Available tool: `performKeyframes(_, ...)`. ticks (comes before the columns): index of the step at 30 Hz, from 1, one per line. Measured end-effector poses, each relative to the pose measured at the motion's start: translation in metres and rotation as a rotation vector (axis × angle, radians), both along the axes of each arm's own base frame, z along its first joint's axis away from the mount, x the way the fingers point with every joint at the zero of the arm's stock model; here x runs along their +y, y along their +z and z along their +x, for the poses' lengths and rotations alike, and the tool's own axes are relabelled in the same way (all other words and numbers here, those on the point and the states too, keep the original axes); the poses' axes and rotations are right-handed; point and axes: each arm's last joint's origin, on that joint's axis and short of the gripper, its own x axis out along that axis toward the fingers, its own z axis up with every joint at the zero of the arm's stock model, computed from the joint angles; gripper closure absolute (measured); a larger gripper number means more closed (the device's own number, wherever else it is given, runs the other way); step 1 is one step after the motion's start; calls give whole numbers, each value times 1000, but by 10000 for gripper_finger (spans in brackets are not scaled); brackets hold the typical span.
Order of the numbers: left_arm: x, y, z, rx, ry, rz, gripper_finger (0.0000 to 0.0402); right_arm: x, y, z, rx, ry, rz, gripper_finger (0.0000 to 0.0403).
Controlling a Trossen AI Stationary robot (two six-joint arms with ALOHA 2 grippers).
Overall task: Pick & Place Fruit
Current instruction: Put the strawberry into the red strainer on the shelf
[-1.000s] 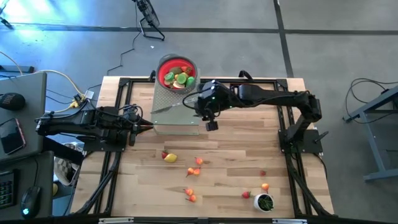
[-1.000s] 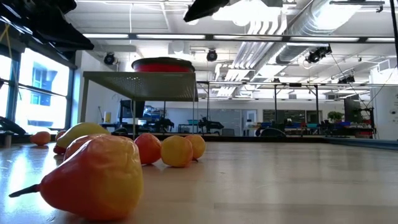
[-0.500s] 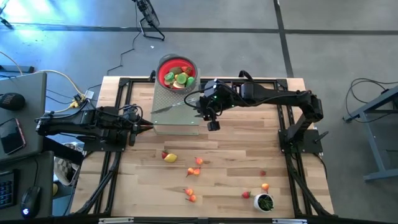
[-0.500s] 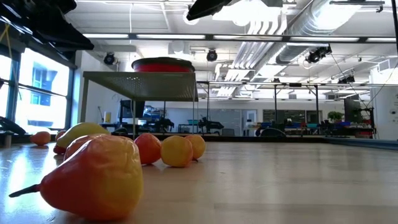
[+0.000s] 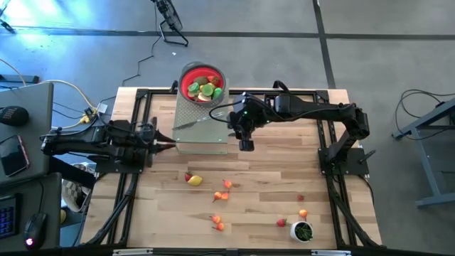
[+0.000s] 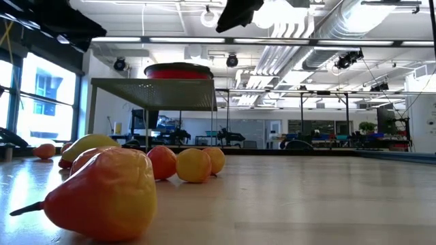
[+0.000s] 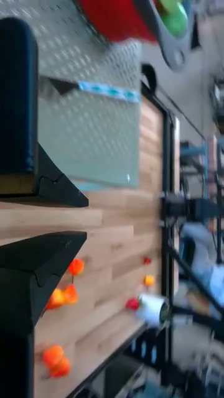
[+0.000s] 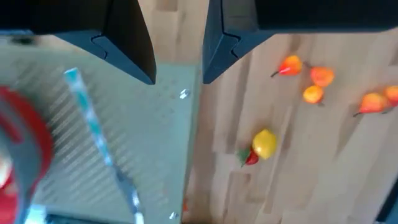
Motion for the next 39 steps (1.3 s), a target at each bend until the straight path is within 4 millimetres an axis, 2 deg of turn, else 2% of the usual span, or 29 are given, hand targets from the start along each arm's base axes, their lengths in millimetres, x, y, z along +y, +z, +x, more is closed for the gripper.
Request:
performKeyframes(8, -6, 7, 1, -84, -222, 108, 334, 2, -6, -7, 99, -23, 84, 290)
performKeyframes(13, -8, 9, 1, -108, -301, 134, 334, 4, -10, -12, 162, -14, 107, 327)
performKeyframes(19, -9, 9, 0, -110, -318, 82, 334, 6, -11, -15, 192, 31, 150, 390)
performKeyframes(21, -9, 9, 0, -108, -315, 66, 334, 7, -13, -15, 196, 33, 151, 395)
performKeyframes(29, -8, 9, 1, -99, -287, 10, 334, 9, -46, -11, 226, 75, 173, 400)
performKeyframes(32, -8, 9, 1, -97, -267, -3, 334, 10, -58, -12, 189, 75, 193, 400)
performKeyframes(34, -8, 9, 1, -96, -265, -13, 334, 10, -59, -14, 125, 85, 200, 400)
performKeyframes(39, -8, 9, 1, -90, -262, -25, 334, 12, -62, -34, -18, 31, 213, 400)
